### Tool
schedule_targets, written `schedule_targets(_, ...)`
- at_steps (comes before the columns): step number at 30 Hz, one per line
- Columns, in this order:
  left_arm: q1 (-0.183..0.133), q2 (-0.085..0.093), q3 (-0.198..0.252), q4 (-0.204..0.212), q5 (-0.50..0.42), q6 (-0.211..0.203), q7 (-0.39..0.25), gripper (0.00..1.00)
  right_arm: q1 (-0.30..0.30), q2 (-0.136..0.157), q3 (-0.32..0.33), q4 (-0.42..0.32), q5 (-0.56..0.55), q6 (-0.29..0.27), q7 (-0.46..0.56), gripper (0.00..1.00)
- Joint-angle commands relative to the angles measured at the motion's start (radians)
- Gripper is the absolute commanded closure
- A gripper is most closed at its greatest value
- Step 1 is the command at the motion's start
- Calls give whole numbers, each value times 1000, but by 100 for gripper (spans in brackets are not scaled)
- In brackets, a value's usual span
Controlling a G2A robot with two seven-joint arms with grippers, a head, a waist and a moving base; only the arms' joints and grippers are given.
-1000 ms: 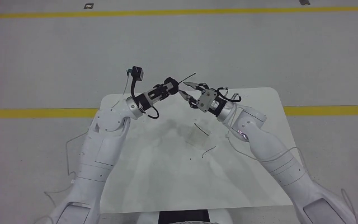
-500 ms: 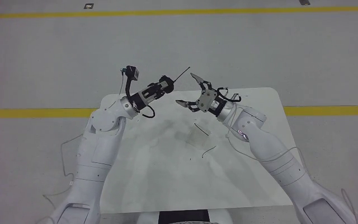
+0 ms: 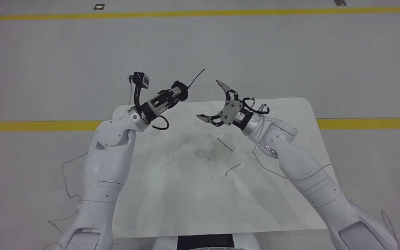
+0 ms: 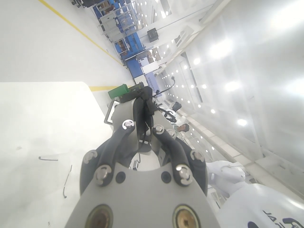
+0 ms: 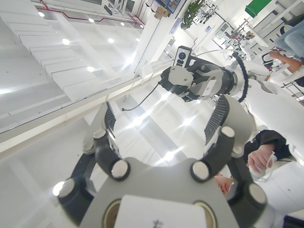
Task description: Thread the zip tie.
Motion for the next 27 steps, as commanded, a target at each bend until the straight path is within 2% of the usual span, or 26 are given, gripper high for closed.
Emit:
schedule_targets(1, 2, -3, -12, 1, -9, 0, -12, 100, 6, 4, 11, -1, -106, -12, 13, 0)
schedule_targets(4, 4, -7, -27, 10, -27, 0, -36, 100, 13, 8, 29, 4, -214, -42, 71, 0)
schedule_targets(8, 4, -15, -45, 24, -51, 0, -67, 100, 35, 15, 43, 20, -437, -121, 162, 0)
schedule_targets(13, -1, -24, -60, 38, -66, 0, -95, 100, 65, 18, 42, 50, -655, -214, 245, 0)
schedule_targets(20, -11, -37, -80, 53, -72, 0, -112, 100, 86, 7, 28, 66, -820, -326, 236, 0)
schedule_targets(22, -14, -40, -86, 58, -72, 0, -115, 100, 94, 4, 17, 64, -922, -373, 221, 0)
schedule_targets(27, -21, -49, -98, 69, -70, 0, -118, 100, 93, 4, 16, 64, -928, -379, 219, 0)
